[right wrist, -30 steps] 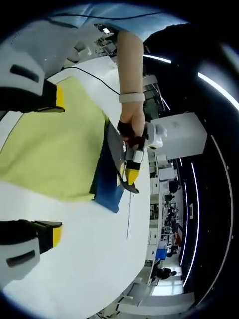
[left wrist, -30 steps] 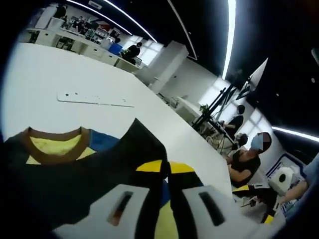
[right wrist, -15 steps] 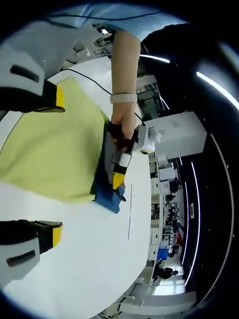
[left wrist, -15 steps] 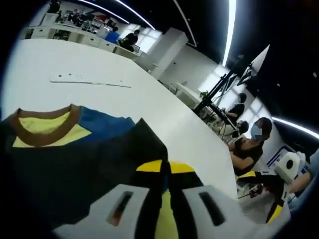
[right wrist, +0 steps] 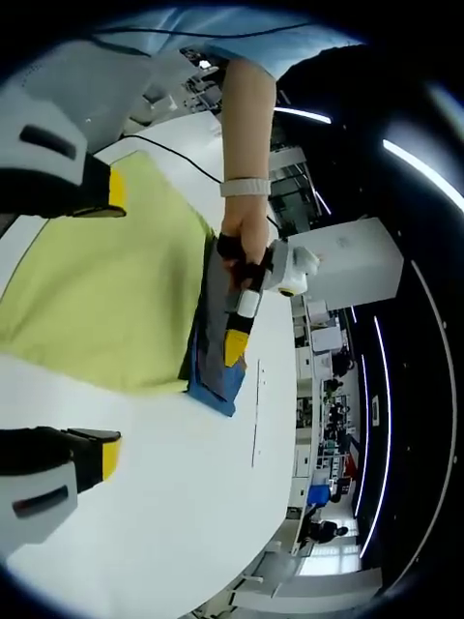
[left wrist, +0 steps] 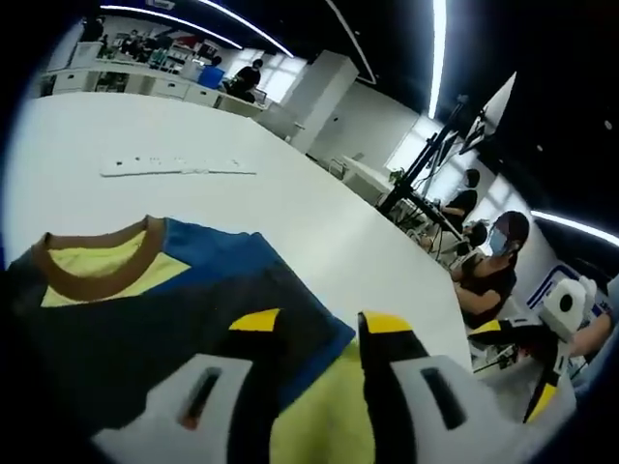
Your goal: Fold the garment on the visible template until the final outline fits inside the template.
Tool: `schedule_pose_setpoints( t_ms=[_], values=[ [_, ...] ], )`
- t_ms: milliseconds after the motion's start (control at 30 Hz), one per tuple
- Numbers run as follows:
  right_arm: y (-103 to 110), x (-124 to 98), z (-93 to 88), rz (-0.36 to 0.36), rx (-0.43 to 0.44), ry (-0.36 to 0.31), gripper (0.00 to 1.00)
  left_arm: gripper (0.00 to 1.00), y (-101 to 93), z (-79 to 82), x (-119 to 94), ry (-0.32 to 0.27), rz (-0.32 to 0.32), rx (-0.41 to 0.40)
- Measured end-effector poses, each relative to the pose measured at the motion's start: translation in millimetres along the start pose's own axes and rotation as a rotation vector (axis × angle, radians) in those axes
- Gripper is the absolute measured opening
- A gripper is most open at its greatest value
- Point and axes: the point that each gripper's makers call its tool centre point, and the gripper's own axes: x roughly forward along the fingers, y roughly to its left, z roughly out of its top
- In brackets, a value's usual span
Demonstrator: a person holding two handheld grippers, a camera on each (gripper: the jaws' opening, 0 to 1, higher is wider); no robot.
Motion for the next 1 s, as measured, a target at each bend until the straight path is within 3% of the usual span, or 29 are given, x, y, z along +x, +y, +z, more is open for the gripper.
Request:
schedule_pose_setpoints(
  t_ms=[167,367,700,1000],
  values=[
    [2,1,-1.9,0.006,-0.011,0.01,0.93,0.66,12.2,3.6,-5,-0.006,0.059,0.06],
    [2,1,-1.5,0.008,-0.002,0.007,0.94,0.85,22.6,2.3,-11,0.005,0.1,0.111],
    [6,3,-3.7,0.015,-0.027,0.023,0.94,0.99,27.2,-5.8,-35,0.018,0.133,0.136],
    [8,2,-2.7,0.019,-0.032,0.023,0.94,0.99,20.8,-10.7,-89,-0.014,0.172,0.153]
  ],
)
